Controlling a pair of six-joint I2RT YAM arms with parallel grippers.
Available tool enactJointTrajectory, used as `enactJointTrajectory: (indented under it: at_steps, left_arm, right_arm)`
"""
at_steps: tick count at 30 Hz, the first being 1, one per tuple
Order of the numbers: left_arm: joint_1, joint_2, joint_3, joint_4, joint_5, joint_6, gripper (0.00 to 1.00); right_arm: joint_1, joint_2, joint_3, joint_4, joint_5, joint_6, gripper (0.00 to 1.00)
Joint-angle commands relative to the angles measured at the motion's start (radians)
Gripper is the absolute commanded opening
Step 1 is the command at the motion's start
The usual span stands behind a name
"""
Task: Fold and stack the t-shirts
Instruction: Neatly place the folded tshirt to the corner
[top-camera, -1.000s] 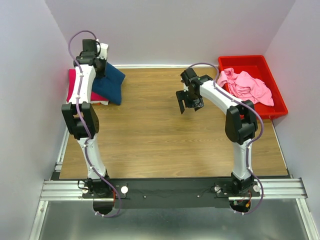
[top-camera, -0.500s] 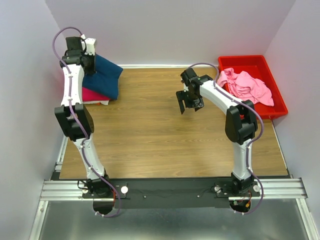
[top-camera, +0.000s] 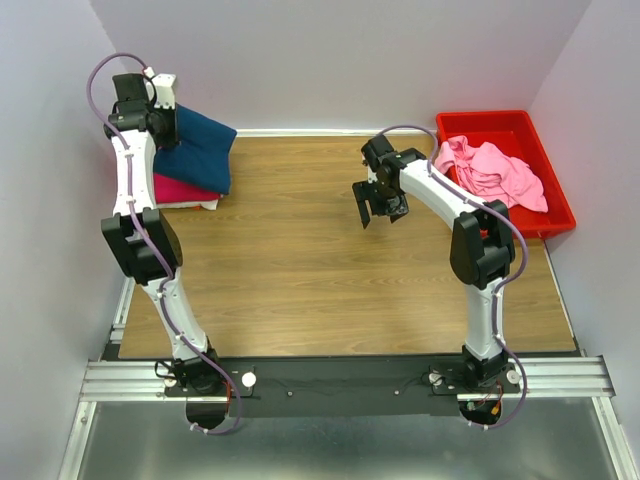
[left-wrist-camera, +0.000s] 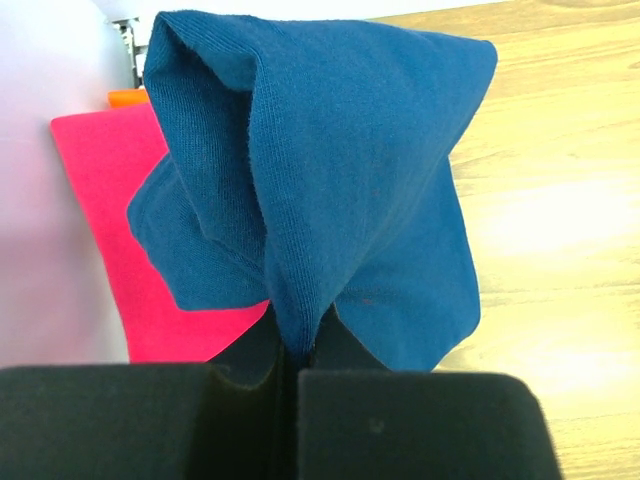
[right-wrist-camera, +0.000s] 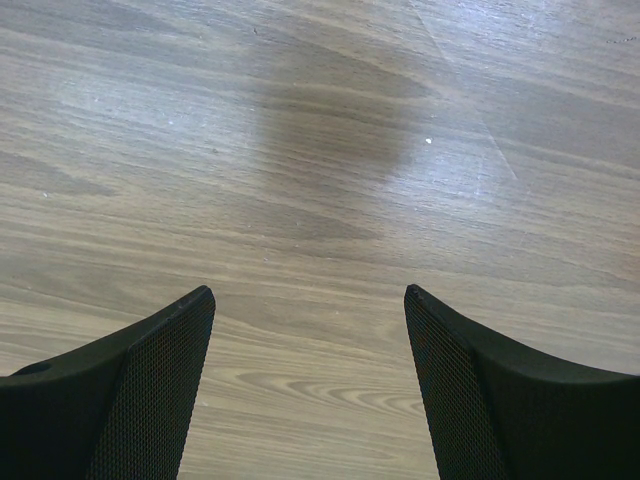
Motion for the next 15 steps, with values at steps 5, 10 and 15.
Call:
enactJointTrajectory:
  at_steps: [5, 10, 15]
  left_arm:
    - [0.039, -0.084, 0.000, 0.042, 0.031, 0.000, 0.00]
    - [0.043, -0.093, 0.003, 0.045, 0.026, -0.004, 0.00]
    - [0.046, -0.095, -0.001, 0.043, 0.026, -0.001, 0.00]
  right_arm:
    - [0.000, 0.018, 0.037, -0.029, 0.016, -0.004, 0.83]
    - [0.002, 0.025, 0.042, -0.031, 0.015, -0.006, 0.83]
    - [0.002, 0.032, 0.048, -0.034, 0.010, -0.009, 0.83]
